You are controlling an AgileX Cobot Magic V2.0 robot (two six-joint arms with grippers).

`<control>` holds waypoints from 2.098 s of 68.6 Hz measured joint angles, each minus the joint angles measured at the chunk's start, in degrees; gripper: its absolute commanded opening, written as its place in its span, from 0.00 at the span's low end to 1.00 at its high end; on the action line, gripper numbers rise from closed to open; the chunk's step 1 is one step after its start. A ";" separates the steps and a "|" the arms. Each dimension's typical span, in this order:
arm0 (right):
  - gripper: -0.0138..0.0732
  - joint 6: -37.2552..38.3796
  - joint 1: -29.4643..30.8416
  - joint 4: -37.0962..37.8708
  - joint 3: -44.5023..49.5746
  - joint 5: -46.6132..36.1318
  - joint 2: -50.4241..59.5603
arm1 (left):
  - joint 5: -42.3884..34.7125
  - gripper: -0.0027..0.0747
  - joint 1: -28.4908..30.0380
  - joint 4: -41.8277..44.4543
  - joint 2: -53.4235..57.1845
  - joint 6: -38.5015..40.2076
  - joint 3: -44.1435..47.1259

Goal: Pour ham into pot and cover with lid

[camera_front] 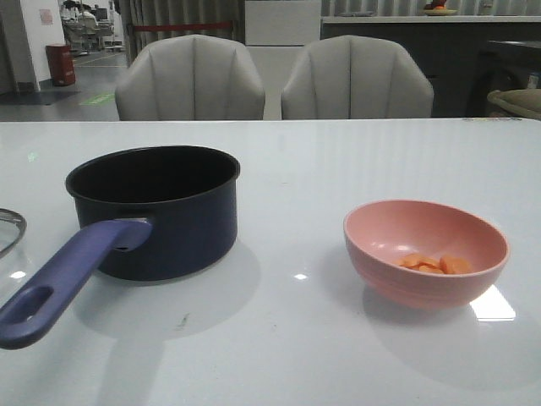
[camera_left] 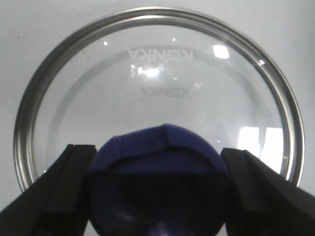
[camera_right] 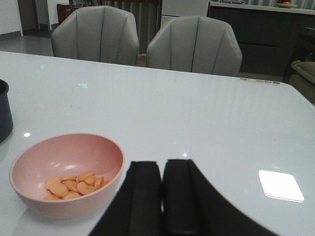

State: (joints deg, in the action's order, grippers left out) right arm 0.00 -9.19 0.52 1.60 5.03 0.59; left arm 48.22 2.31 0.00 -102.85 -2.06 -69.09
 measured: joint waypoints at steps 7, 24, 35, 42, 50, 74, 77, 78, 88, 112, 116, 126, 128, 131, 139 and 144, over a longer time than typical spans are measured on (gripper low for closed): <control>0.34 0.00 0.00 0.00 0.00 0.00 0.00 | -0.16 0.60 0.00 0.00 -1.40 0.00 0.00; 0.34 0.00 0.00 0.00 0.00 0.00 0.00 | -0.16 0.87 0.00 -0.42 -3.21 -0.03 0.00; 0.34 0.00 0.00 0.00 0.00 0.00 0.00 | 0.61 0.87 0.10 -0.90 -3.08 -0.23 -0.87; 0.34 0.00 0.00 0.00 0.00 0.00 0.00 | 0.72 0.87 0.10 -1.31 -0.82 -0.36 -1.14; 0.34 0.00 0.00 0.00 0.00 0.00 0.00 | 0.60 0.87 0.10 -1.89 5.05 -0.45 -0.73; 0.34 0.00 0.00 0.00 0.00 0.00 0.00 | -11.57 0.87 -2.48 -6.96 32.10 -0.45 12.45; 0.34 0.00 0.00 0.00 0.00 0.00 0.00 | -13.38 0.87 -3.94 -6.96 34.65 -0.45 14.30; 0.34 0.00 0.00 0.00 0.00 0.00 0.00 | -14.05 0.87 -4.94 -6.96 36.16 -0.45 15.42; 0.34 0.00 0.00 0.00 0.00 0.00 0.00 | -21.00 0.86 -12.49 -6.85 46.87 -0.45 23.35; 0.34 0.00 0.00 0.00 0.00 0.00 0.00 | -25.34 0.86 -21.46 -5.88 74.68 -0.49 39.93; 0.34 0.00 0.00 0.00 0.00 0.00 0.00 | -25.34 0.86 -21.56 -5.88 79.07 -0.49 42.49; 0.34 0.00 0.00 0.00 0.00 -4.43 0.00 | -25.89 0.86 -21.56 -5.74 90.46 -0.49 48.71; 0.34 0.00 0.00 0.00 0.02 -6.05 0.00 | -26.02 0.86 -21.56 -5.74 92.14 -0.49 49.52; 0.34 0.00 0.00 0.00 0.02 -8.24 0.00 | -26.15 0.86 -21.56 -5.74 94.24 -0.49 50.48; 0.34 0.00 0.00 0.00 -2.05 -7.04 0.00 | -26.48 0.86 -21.56 -5.74 97.49 -0.49 52.16; 0.34 0.00 0.00 0.00 -6.81 -1.75 -1.75 | -26.61 0.86 -21.56 -5.74 97.88 -0.49 52.34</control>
State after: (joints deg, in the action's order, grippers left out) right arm 0.00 -9.19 0.52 -5.22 3.28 -1.16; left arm 21.61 -19.24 -5.74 -4.97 -2.55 -16.75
